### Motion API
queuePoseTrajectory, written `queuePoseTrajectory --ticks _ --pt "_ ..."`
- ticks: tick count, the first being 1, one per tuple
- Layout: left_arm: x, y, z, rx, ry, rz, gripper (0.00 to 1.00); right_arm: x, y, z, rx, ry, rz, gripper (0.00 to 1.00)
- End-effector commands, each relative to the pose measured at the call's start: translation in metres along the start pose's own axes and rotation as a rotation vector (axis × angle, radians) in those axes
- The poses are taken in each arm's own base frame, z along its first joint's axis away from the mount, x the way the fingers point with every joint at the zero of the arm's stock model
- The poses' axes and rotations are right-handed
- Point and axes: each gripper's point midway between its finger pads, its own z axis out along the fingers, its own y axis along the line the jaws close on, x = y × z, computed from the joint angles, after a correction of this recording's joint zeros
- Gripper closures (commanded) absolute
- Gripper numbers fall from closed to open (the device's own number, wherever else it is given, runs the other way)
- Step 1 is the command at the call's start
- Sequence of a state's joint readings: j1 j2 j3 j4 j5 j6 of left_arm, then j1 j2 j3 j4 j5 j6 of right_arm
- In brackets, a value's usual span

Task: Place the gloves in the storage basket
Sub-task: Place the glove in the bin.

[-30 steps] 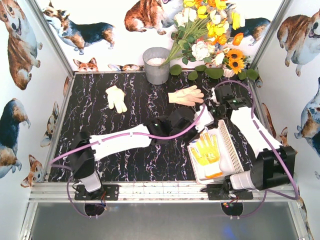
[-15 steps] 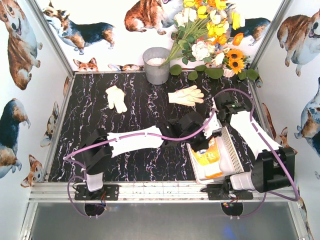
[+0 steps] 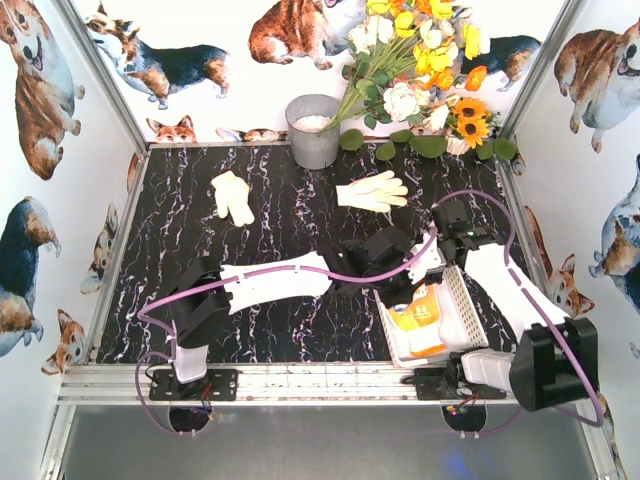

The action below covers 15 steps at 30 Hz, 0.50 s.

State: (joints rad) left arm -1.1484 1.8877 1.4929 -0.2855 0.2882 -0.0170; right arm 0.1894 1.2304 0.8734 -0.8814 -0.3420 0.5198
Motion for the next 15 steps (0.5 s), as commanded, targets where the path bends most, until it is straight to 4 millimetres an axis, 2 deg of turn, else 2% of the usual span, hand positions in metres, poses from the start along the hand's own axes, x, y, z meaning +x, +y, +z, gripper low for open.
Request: queuePoseTrajectory --ticks 1,5,11,15 --pt "-0.02 0.008 -0.012 -0.054 -0.016 0.065 1.0 -0.029 0.028 -0.017 -0.121 -0.161 -0.056 1.0" --pt "-0.023 0.012 -0.018 -0.083 0.006 0.086 1.0 -0.034 0.04 -0.015 -0.19 -0.187 -0.081 1.0" --pt "-0.01 0.014 -0.007 -0.07 0.055 0.08 1.0 -0.033 0.031 0.005 -0.177 -0.154 -0.067 1.0" --pt "-0.01 0.012 -0.005 -0.053 0.055 0.079 1.0 -0.029 0.026 0.013 -0.163 -0.139 -0.049 1.0"
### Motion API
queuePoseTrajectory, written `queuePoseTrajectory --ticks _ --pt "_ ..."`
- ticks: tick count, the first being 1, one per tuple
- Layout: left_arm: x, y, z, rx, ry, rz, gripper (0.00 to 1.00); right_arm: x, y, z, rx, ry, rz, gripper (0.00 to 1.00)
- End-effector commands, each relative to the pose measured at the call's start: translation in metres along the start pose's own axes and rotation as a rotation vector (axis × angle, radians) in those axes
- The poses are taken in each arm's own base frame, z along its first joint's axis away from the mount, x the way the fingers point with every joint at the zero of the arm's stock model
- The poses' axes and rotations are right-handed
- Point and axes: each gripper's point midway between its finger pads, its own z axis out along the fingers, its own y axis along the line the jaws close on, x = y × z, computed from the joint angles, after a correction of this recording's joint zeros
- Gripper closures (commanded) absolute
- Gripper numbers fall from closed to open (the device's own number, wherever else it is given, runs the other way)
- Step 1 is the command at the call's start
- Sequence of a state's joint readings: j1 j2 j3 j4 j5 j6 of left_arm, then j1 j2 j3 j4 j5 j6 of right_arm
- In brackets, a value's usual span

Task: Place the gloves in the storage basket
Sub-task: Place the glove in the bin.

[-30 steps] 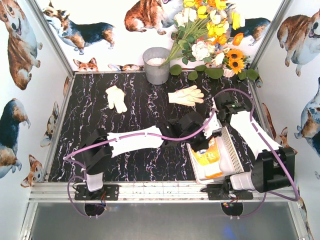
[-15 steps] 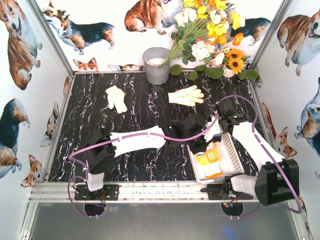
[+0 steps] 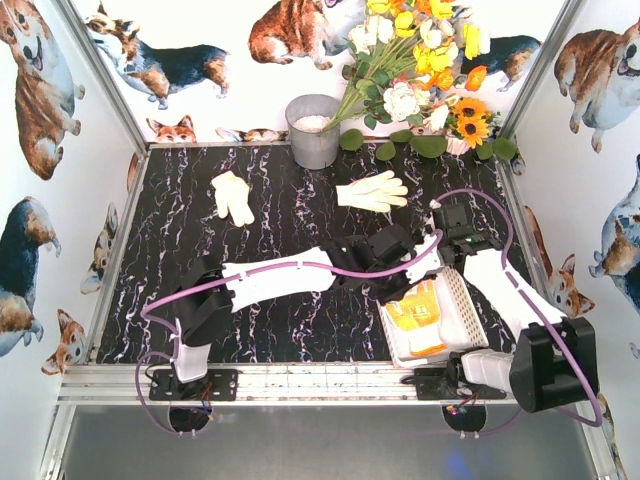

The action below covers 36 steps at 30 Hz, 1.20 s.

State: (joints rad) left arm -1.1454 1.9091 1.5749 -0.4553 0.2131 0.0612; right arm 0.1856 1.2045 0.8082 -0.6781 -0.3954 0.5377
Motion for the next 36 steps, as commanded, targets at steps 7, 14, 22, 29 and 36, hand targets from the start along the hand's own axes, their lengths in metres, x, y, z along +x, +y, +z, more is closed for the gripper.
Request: queuePoseTrajectory --ticks 7,14,22,29,36 --pt "-0.015 -0.019 0.015 0.11 -0.04 0.004 1.0 0.005 -0.015 0.01 0.052 0.005 0.018 1.0" --pt "-0.009 -0.022 0.026 0.136 -0.025 -0.01 1.0 0.011 -0.024 0.013 0.083 0.025 0.01 1.0" --pt "-0.011 -0.03 0.033 0.169 -0.039 -0.036 1.0 0.014 -0.033 0.012 0.124 0.037 -0.012 1.0" --pt "-0.011 -0.038 0.044 0.207 -0.059 -0.077 1.0 0.016 -0.039 0.013 0.151 0.067 -0.028 1.0" --pt "-0.009 -0.043 0.057 0.242 -0.072 -0.123 1.0 0.017 -0.043 0.014 0.175 0.08 -0.025 1.0"
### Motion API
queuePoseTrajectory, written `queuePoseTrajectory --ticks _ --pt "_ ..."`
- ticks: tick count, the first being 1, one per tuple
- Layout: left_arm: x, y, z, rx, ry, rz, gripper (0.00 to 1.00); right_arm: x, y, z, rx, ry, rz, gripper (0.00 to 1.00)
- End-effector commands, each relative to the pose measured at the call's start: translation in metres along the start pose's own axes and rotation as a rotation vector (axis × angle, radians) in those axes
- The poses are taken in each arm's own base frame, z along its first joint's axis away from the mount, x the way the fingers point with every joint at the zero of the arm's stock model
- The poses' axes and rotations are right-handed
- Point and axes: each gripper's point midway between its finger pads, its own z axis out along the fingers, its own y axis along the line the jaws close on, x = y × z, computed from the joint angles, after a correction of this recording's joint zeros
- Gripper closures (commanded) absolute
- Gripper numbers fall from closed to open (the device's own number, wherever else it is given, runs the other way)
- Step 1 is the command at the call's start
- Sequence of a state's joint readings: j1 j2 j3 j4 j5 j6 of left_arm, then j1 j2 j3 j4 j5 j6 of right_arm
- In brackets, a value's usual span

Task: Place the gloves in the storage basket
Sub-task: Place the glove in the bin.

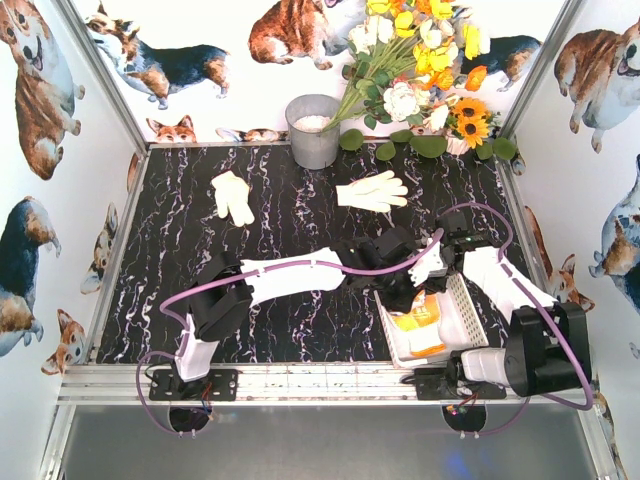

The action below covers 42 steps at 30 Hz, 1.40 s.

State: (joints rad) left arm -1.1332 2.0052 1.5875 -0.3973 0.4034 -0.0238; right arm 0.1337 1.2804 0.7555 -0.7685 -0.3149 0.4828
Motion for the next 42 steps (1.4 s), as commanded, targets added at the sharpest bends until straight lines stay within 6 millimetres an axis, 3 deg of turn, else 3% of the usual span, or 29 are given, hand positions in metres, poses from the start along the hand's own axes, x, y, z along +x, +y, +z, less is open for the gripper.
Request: queuePoseTrajectory --ticks 1,9,18,29,35,42 --pt "-0.019 -0.017 0.032 0.07 -0.089 -0.019 1.0 -0.009 0.013 0.0 -0.002 -0.039 -0.085 1.0" --pt "-0.009 -0.026 0.043 0.113 -0.081 -0.055 0.98 -0.006 0.012 0.004 -0.003 -0.022 -0.073 0.97" --pt "-0.004 -0.032 0.044 0.144 -0.082 -0.079 0.82 0.0 0.01 0.006 -0.001 0.004 -0.061 0.82" --pt "0.003 -0.036 0.045 0.172 -0.068 -0.095 0.85 0.008 0.01 0.006 -0.009 0.033 -0.048 0.73" --pt "0.015 -0.036 0.045 0.169 -0.026 -0.104 0.82 0.009 0.01 0.004 -0.011 0.035 -0.044 0.64" --pt "0.016 -0.035 0.043 0.159 -0.032 -0.103 0.67 0.009 0.011 0.001 -0.012 0.03 -0.046 0.6"
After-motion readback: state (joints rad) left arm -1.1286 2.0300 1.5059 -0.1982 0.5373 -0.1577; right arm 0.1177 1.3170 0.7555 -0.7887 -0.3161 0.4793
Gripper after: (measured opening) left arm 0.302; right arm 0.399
